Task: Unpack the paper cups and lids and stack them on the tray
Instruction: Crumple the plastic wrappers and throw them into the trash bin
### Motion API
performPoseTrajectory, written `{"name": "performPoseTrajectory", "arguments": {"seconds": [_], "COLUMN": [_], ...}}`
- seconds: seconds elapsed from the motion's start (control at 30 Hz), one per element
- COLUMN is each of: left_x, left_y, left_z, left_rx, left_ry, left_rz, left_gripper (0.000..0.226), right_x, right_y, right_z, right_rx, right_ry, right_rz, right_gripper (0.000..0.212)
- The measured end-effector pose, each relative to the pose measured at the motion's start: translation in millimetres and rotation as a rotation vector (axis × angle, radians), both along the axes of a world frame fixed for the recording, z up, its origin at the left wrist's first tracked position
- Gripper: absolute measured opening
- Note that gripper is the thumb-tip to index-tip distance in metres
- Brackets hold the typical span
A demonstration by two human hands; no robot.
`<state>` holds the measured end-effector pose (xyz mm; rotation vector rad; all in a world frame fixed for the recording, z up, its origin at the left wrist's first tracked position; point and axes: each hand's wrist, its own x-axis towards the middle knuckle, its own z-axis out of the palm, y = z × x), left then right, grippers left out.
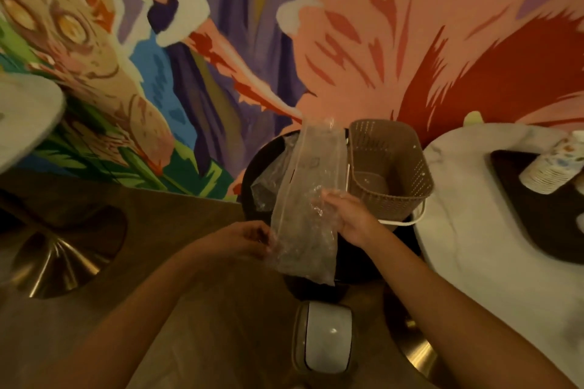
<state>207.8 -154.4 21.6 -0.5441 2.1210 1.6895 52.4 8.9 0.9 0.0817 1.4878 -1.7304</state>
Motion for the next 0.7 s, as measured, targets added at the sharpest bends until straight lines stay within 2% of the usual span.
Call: {"name": "performPoseTrajectory", "arguments": {"seconds": [0.07,0.17,0.23,0.33,0.43,0.57,0.7], "left_x": [-11,-35,-56,-85,-106,-130,-149], "left_y": [-2,6,15,34,55,85,117], "left_z": [11,22,29,41,47,49,51], "left_rx": [0.072,0.211,0.179,0.024,0.022,0.102,0.241], "left_ry": [-0.043,0.009,0.075,0.197,0.248,0.256,0.208], "left_rz": [0.046,0.191,0.279,0.342,0.323,0.232,0.235], "left_gripper": [0.018,0.017,0.028,0.017,0.016,0.018,0.027], "right_x": [-5,-9,-9,-9,-15,-24,-34], "right_y": [1,10,19,38,66,110,147], "right_z": [12,29,39,49,57,74,86], "right_rx": [-0.005,-0.018,-0.031,-0.010,0.026,0.081,0.057], "right_ry": [0.067,0.113,0.161,0.232,0.305,0.445,0.431], "right_rz": [-0.014,-0.043,-0.038,-0.039,-0.107,-0.197,-0.248], "right_gripper": [0.014,0.007,0.006,0.008,0.023,0.017,0.022]}}
